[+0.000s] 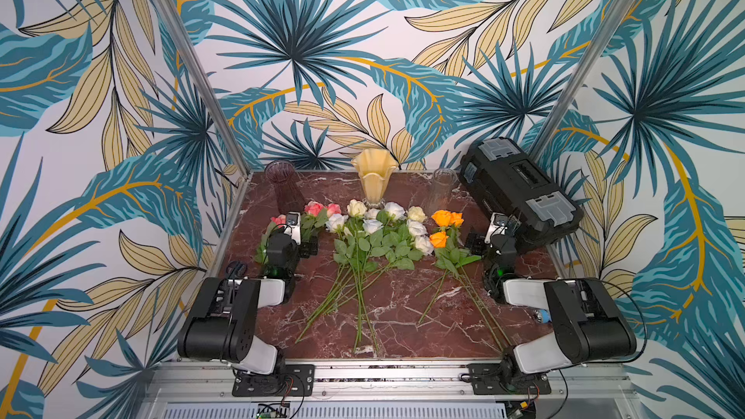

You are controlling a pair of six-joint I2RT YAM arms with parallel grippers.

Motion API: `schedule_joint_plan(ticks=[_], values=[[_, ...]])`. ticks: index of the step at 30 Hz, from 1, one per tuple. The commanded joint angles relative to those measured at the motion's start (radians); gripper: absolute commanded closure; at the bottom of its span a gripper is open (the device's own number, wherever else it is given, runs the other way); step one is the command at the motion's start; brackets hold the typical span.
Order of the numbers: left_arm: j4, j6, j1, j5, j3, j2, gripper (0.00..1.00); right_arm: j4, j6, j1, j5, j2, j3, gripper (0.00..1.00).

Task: Arrange the flowers in different vases according to their variety
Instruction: Pick up the flower at the center of the board.

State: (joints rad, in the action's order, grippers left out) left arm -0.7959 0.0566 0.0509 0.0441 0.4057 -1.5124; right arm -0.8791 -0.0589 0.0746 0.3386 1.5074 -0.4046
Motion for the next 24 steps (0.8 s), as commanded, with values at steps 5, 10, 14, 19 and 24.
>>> schedule_joint_plan(ticks=[5, 10, 14, 19, 24], values=[[-0.006, 0.012, 0.001, -0.001, 0.012, -0.008, 0.00, -0.015, 0.010, -0.002, -0.006, 0.004, 0.015, 0.01], [-0.003, 0.012, 0.001, -0.002, 0.013, -0.007, 0.00, -0.008, 0.010, -0.002, -0.007, 0.005, 0.009, 0.01], [-0.003, 0.012, 0.001, -0.003, 0.013, -0.007, 0.00, -0.007, 0.010, -0.002, -0.009, 0.007, 0.009, 0.01], [-0.012, 0.027, 0.000, -0.030, 0.025, 0.011, 0.00, 0.018, 0.041, 0.000, -0.022, -0.022, -0.006, 0.01], [0.473, 0.044, 0.011, -0.099, 0.171, 0.222, 0.00, 0.589, 0.018, 0.004, -0.033, -0.229, -0.227, 0.00]])
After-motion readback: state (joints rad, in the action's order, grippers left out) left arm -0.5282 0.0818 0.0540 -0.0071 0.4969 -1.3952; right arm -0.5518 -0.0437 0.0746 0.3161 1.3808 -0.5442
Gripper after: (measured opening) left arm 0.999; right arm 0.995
